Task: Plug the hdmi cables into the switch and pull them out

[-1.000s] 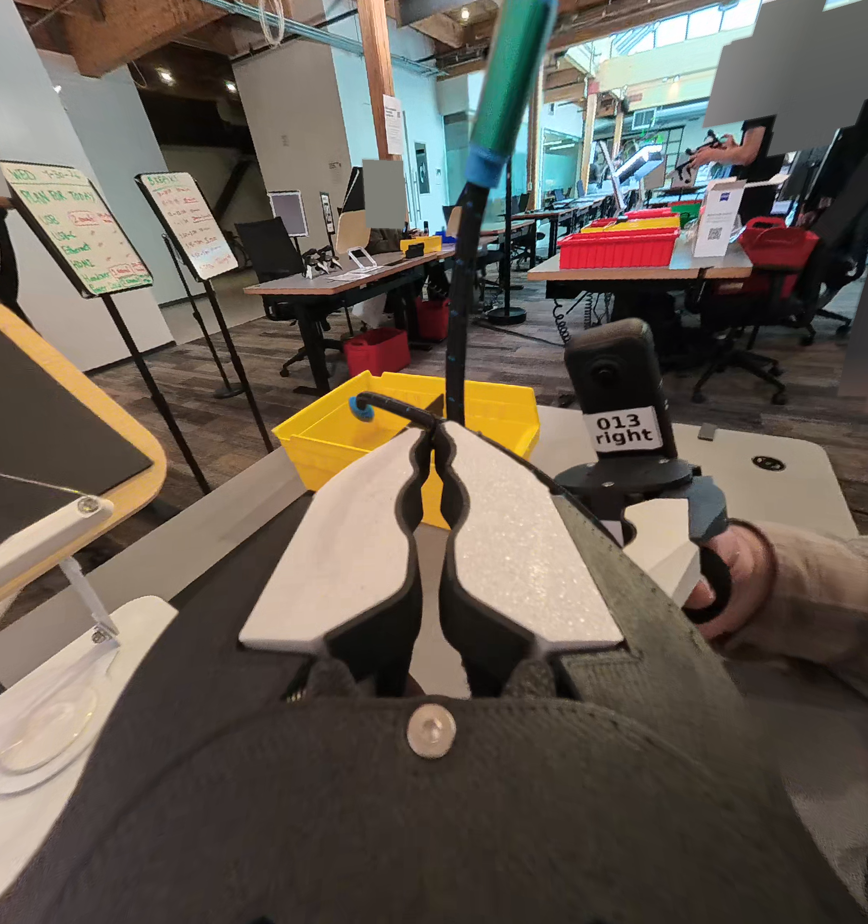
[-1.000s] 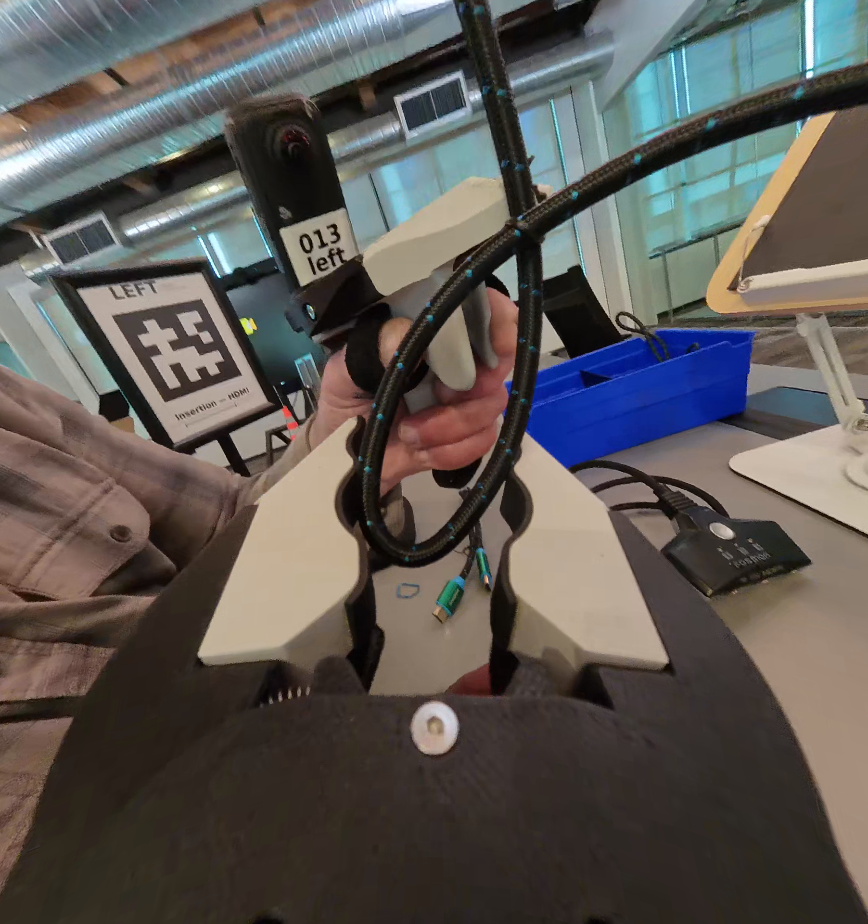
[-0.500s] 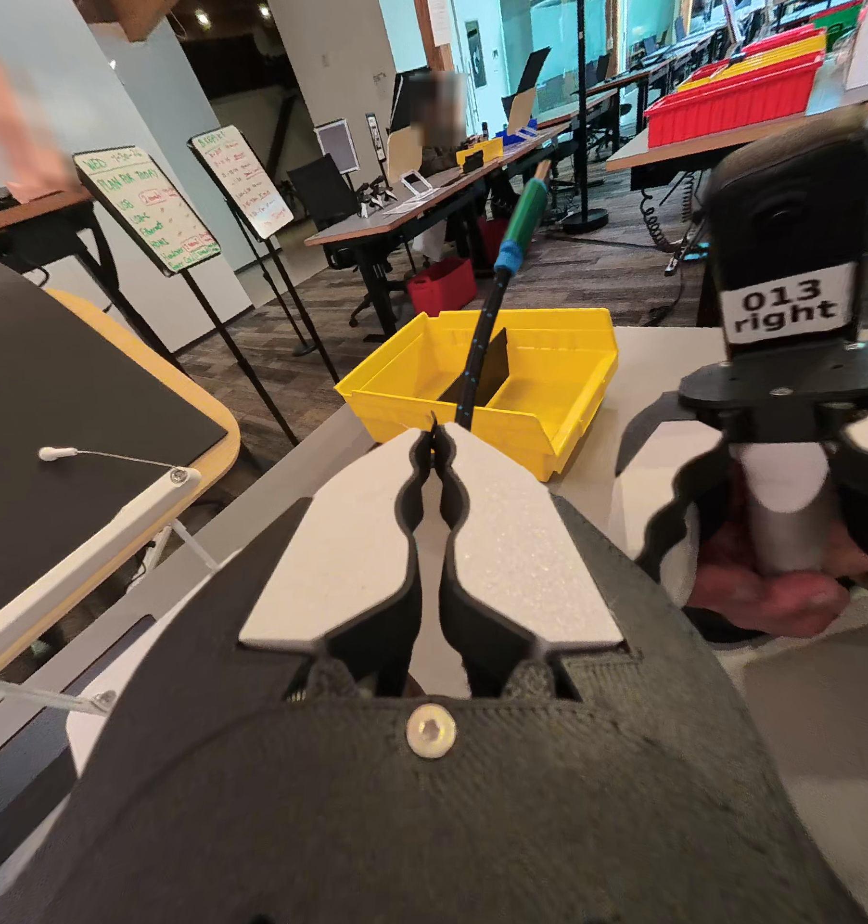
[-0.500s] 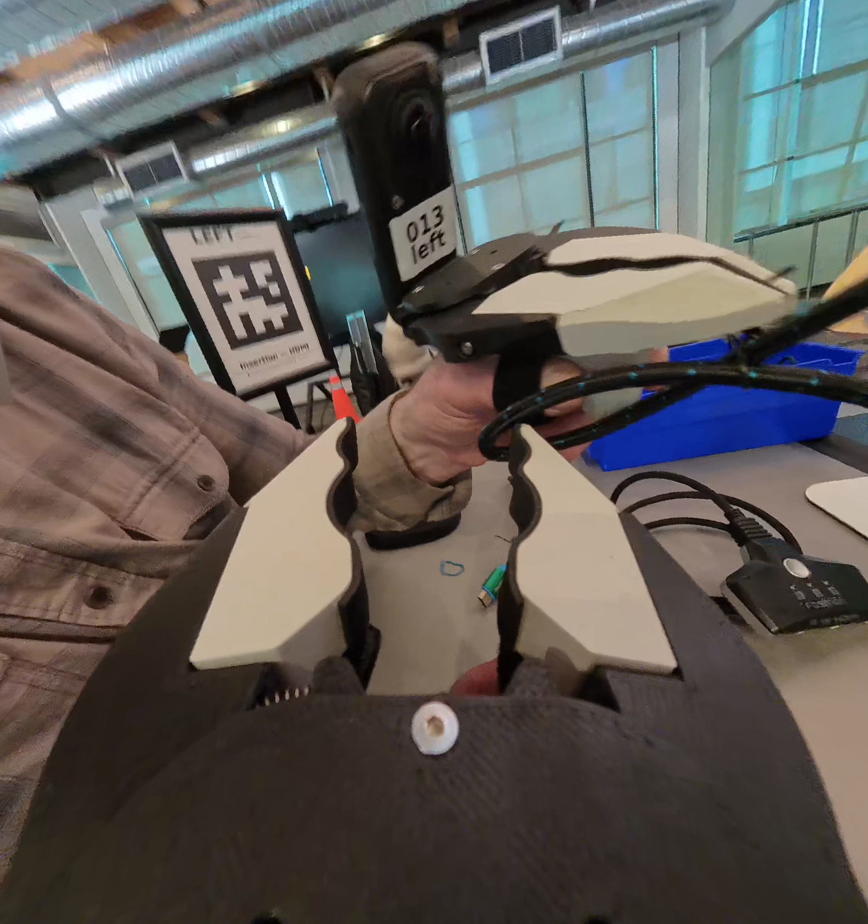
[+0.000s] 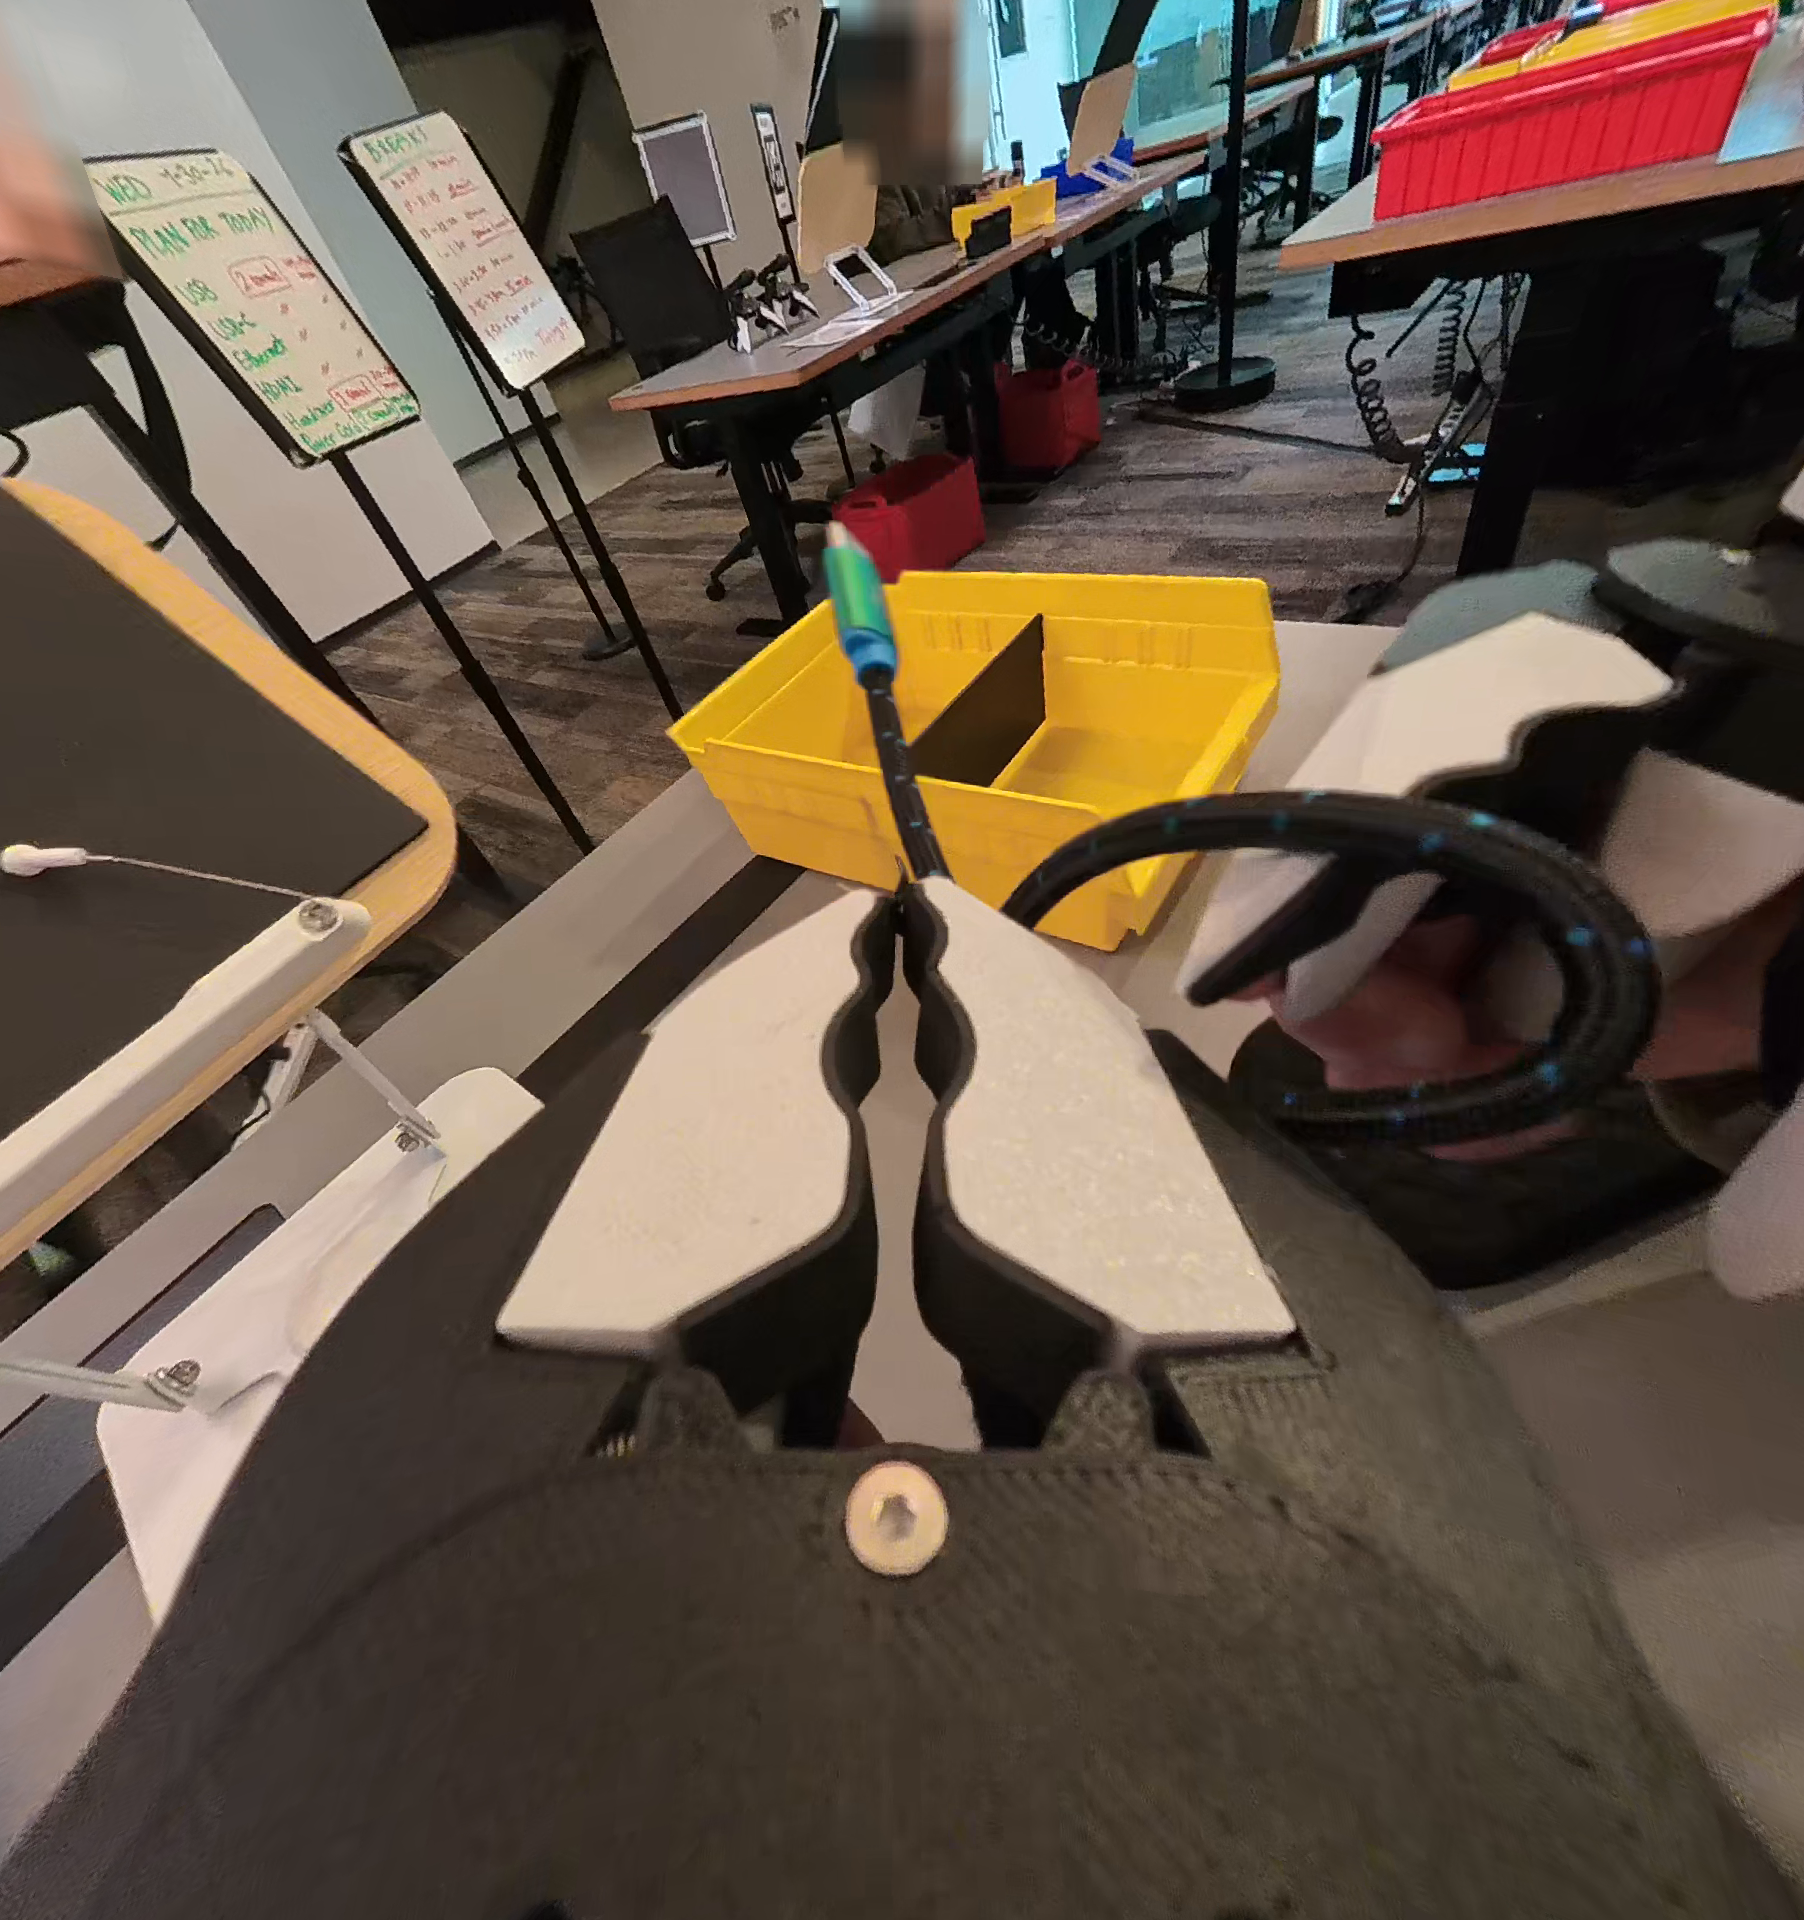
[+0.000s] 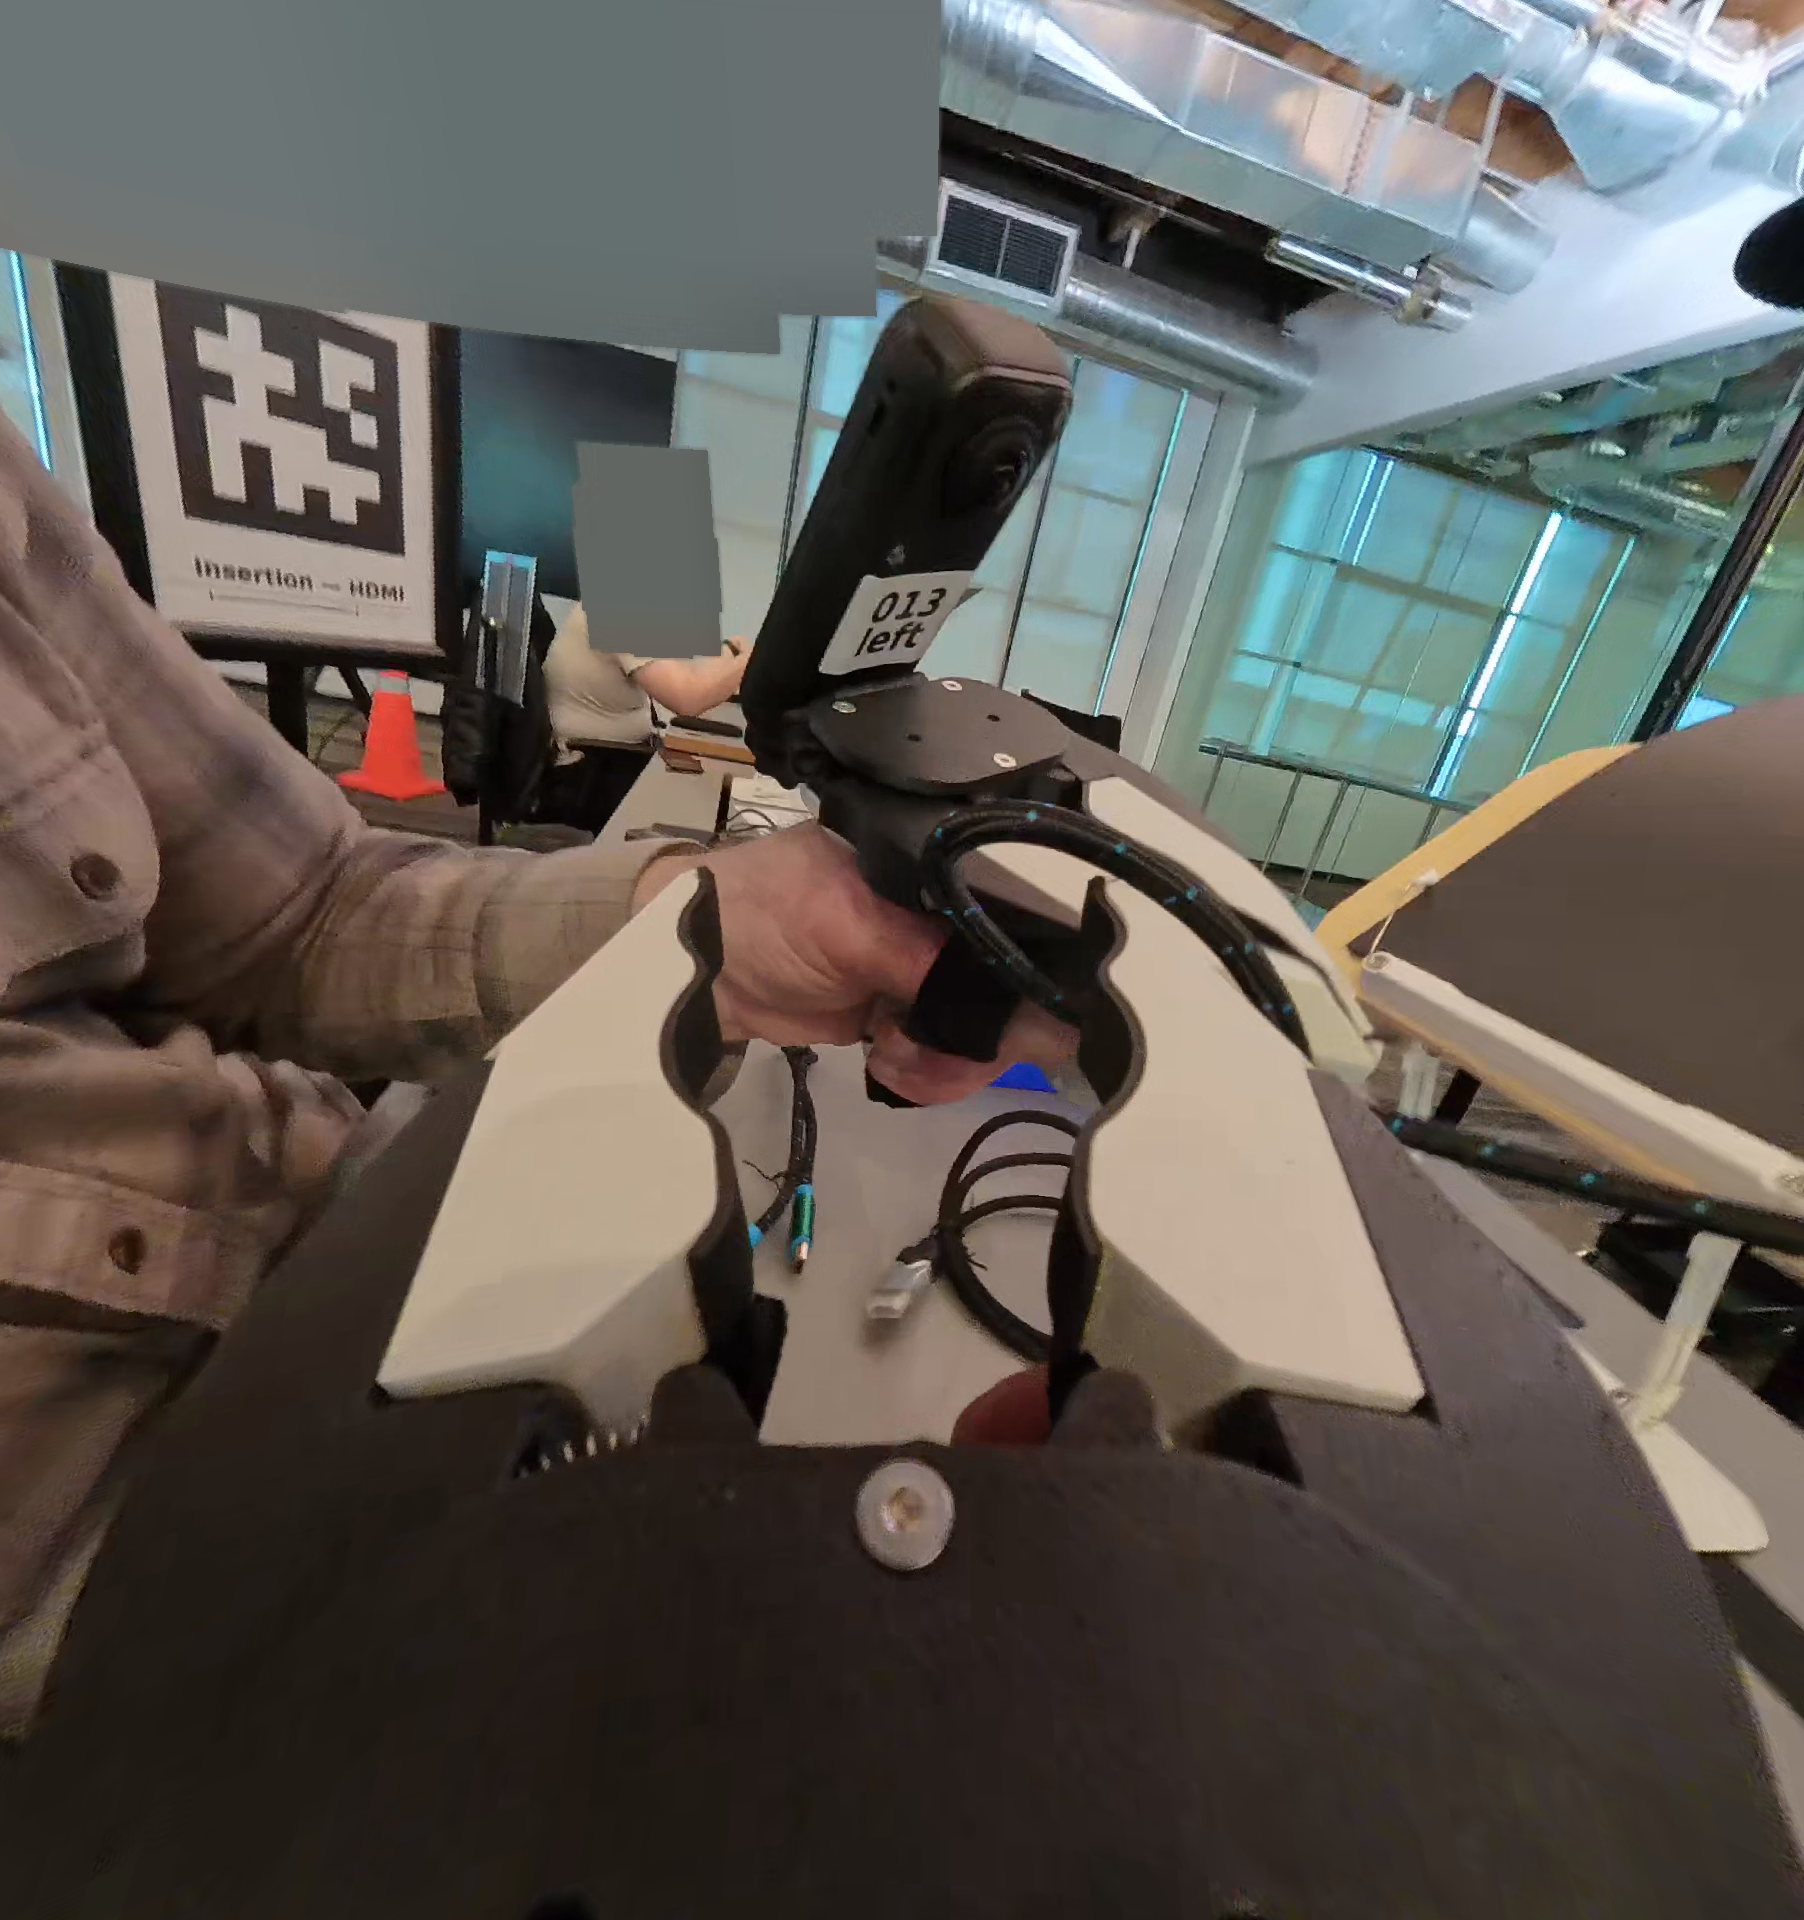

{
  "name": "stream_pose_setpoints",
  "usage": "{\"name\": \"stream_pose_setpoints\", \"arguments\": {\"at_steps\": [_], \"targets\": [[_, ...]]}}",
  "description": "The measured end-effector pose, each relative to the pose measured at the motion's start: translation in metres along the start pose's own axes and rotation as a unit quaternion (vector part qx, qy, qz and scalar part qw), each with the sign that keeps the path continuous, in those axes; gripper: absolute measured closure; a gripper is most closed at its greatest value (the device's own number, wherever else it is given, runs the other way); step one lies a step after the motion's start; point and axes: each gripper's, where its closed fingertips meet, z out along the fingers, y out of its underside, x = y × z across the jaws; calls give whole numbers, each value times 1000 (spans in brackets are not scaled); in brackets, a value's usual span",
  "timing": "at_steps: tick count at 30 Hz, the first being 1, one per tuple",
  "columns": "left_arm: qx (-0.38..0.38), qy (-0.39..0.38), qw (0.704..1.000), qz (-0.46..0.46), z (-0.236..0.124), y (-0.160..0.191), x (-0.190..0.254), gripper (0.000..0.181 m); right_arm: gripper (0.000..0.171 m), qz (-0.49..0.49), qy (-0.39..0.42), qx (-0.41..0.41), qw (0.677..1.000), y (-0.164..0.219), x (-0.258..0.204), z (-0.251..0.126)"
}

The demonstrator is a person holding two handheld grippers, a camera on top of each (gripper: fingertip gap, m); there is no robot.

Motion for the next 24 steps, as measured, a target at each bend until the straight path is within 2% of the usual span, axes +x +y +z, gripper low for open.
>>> {"name": "stream_pose_setpoints", "arguments": {"at_steps": [5,8,12,15,19,21,24], "targets": [[-16,23,999,16,-1,3,9,179,99,-72,12,-21,997,-16,9,-4],[-10,65,997,33,-5,3,22,180,95,-70,19,-40,997,-28,27,-11],[-14,110,992,59,-10,3,37,180,99,-73,2,-85,994,-18,45,-11],[6,164,985,55,-16,-2,48,181,99,-26,-38,-83,996,-13,50,-13],[48,230,972,25,-29,-13,56,181,87,69,-97,-98,988,6,48,-15],[47,240,969,22,-30,-13,58,181,82,113,-124,-107,980,18,44,-15],[74,276,958,-23,-33,-16,64,181,77,164,-172,-70,969,16,34,-18]]}}
